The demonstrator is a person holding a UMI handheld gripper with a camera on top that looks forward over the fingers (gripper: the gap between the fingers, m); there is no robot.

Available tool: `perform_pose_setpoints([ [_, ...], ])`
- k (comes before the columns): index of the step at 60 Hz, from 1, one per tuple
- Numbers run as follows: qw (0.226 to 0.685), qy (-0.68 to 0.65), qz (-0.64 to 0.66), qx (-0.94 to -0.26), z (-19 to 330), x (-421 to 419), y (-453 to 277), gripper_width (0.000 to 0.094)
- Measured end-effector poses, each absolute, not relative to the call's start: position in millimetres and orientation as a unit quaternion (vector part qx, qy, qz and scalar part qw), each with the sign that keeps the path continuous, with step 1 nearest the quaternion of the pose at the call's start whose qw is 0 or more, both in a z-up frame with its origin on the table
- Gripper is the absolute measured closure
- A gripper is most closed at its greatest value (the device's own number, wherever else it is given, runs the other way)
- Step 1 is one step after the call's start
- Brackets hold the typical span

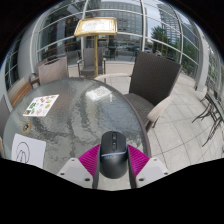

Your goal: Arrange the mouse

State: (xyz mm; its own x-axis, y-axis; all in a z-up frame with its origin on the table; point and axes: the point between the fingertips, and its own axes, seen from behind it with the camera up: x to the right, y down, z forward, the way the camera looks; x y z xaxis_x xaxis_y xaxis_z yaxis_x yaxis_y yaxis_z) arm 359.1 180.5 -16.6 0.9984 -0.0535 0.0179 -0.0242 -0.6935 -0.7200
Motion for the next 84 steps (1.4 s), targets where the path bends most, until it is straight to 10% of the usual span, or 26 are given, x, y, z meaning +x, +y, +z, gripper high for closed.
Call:
perform_pose_setpoints([
  [11,0.362,0.037,-0.013,-0.931,-9.4,357.7,178.0,0.0644],
  [28,0.5,0.034,-0.056,-0.864,218.4,283.9,207.1,0.0643],
  [39,0.54,-0.009,-0.023,-0.841,277.9,150.2,197.2,0.0646],
  [64,0.371,-0.036,-0.005,-0.928,29.7,33.7,109.2,0.0646],
  [84,0.368,-0.019,-0.001,-0.93,-14.8,28.0,88.6,0.0533],
])
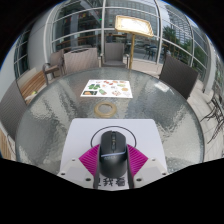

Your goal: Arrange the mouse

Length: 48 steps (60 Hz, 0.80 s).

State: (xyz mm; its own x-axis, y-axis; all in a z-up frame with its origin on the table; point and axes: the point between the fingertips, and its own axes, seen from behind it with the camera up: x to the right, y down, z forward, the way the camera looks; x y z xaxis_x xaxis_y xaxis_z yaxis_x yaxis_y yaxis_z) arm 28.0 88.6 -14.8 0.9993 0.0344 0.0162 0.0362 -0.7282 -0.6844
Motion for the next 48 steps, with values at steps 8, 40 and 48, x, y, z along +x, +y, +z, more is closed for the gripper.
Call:
perform_pose_setpoints([
  [8,0.353,-0.001,-0.003,-0.936,-11.2,37.7,81.8,0.0197],
  [40,0.455,-0.02,0.045,-0.889,199.9,17.2,-30.4,0.0075],
  [48,0.455,-0.029,0.047,-0.889,212.2,14.0,-63.8,0.0074],
])
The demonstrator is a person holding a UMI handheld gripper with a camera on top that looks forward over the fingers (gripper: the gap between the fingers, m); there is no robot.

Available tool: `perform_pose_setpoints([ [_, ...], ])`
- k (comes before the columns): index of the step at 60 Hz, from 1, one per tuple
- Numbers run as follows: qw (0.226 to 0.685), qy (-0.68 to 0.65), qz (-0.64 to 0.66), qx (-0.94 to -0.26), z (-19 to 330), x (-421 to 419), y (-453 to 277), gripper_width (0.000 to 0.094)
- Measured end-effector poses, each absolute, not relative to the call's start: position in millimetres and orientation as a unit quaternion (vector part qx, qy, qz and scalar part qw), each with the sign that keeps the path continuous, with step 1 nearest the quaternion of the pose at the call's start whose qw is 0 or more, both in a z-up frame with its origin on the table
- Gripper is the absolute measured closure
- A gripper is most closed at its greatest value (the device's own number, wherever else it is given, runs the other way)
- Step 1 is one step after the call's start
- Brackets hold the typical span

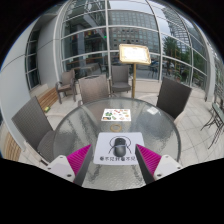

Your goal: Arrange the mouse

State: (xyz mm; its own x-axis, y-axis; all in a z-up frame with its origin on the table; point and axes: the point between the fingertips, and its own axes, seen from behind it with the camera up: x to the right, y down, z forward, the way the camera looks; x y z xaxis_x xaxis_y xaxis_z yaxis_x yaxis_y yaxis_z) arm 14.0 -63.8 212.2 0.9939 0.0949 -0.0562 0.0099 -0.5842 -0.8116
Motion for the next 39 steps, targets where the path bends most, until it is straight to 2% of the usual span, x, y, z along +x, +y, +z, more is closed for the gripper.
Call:
perform_pose_setpoints([
  [15,0.466,-0.04,0.044,-0.883,220.2,19.2,-107.9,0.0075],
  [39,0.481,-0.038,0.046,-0.875,232.4,25.1,-122.8,0.0074],
])
